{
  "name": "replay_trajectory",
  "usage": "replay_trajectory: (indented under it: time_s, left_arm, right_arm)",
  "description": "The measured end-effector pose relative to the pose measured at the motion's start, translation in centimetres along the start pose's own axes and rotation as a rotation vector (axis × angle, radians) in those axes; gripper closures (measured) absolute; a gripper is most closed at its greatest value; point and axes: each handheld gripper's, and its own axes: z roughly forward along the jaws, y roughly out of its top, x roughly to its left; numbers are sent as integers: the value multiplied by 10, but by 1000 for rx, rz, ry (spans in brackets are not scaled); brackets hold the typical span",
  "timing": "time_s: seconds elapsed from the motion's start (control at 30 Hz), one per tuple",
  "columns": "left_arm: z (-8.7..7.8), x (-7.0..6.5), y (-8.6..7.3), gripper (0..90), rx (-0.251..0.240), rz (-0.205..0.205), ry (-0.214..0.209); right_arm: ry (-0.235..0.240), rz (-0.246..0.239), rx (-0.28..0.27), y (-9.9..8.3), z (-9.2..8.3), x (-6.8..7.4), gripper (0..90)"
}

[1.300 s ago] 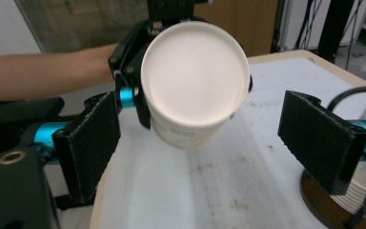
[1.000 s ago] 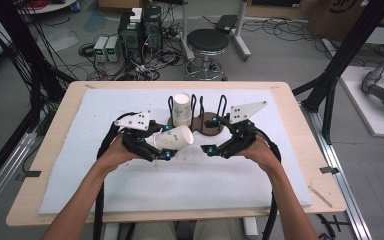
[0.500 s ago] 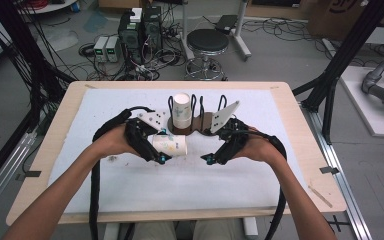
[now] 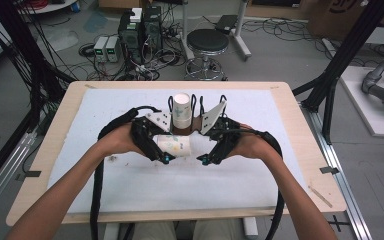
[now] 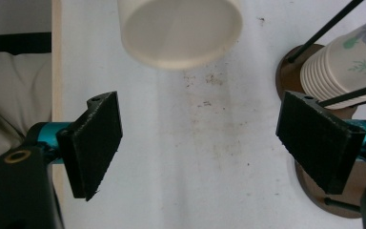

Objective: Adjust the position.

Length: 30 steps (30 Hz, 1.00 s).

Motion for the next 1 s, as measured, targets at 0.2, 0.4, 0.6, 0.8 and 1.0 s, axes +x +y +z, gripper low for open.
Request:
replay_trajectory:
  time_s: [0.2,0.4,0.6,0.8,1.0]
  left_arm:
    - [12,4,5,309,-1,-4,-14]
    - [16,5,6,309,4,-7,-20]
    - [19,6,7,309,3,-14,-29]
    - [20,6,6,309,6,-20,-22]
    - [20,7,4,309,3,-20,-26]
  right_arm:
    - [15,-13,3,8,8,-1,161]
    - [22,-16,9,11,13,-3,162]
    - [27,-29,7,13,17,-3,162]
    - [44,-51,10,16,18,-3,325]
    - [47,-65,12,18,17,-2,376]
